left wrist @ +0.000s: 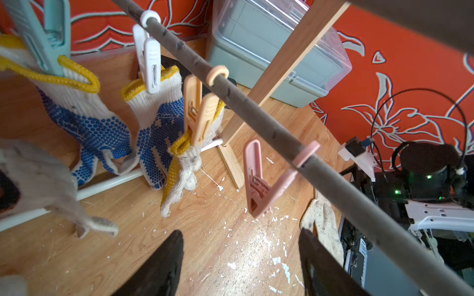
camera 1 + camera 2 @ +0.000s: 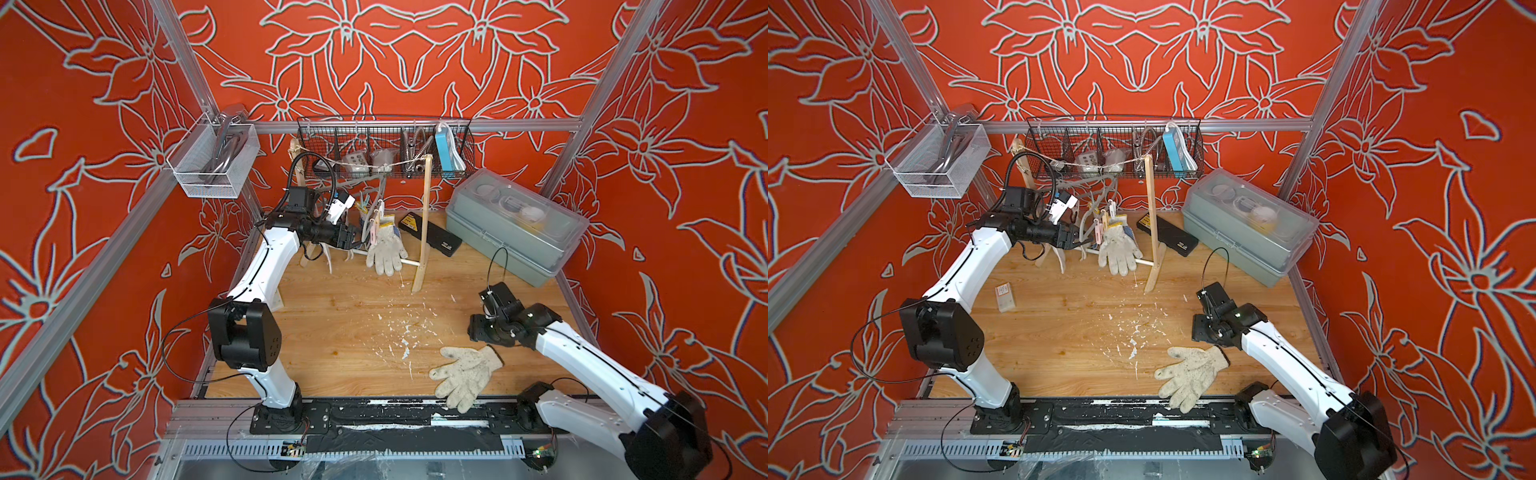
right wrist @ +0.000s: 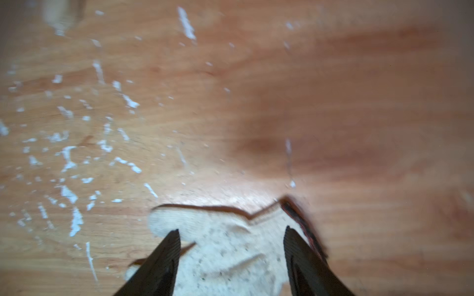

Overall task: Clip the gloves onto a hanger to dry
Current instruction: Pick up the glove from the center of the board.

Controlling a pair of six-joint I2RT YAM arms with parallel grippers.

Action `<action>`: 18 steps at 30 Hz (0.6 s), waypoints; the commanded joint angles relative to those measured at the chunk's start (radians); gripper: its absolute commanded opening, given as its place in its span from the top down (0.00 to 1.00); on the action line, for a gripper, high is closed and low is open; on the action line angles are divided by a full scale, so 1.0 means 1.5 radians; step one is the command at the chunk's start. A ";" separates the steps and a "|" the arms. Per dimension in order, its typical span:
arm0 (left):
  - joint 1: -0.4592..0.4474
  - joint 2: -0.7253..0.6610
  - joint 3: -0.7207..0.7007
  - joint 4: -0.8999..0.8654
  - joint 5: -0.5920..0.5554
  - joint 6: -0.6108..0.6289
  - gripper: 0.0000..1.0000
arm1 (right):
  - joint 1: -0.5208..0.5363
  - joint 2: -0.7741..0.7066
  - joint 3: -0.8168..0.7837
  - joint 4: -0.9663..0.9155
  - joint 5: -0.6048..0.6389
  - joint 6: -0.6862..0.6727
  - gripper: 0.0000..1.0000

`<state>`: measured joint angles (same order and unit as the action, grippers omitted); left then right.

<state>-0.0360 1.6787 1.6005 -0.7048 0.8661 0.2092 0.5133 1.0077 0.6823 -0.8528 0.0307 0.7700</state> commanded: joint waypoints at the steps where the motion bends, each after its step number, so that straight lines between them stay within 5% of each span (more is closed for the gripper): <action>1: 0.004 -0.034 -0.033 0.054 0.017 -0.055 0.30 | -0.001 -0.031 -0.017 -0.125 0.090 0.215 0.31; 6: 0.004 -0.060 -0.072 0.083 0.039 -0.082 0.30 | 0.004 -0.099 -0.096 -0.108 0.022 0.374 0.32; 18: 0.003 -0.065 -0.114 0.138 0.086 -0.112 0.29 | 0.005 -0.041 -0.204 0.052 0.018 0.413 0.49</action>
<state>-0.0338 1.6112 1.4364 -0.5411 0.9508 0.0551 0.5156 0.9043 0.4175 -0.9005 0.0513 1.3579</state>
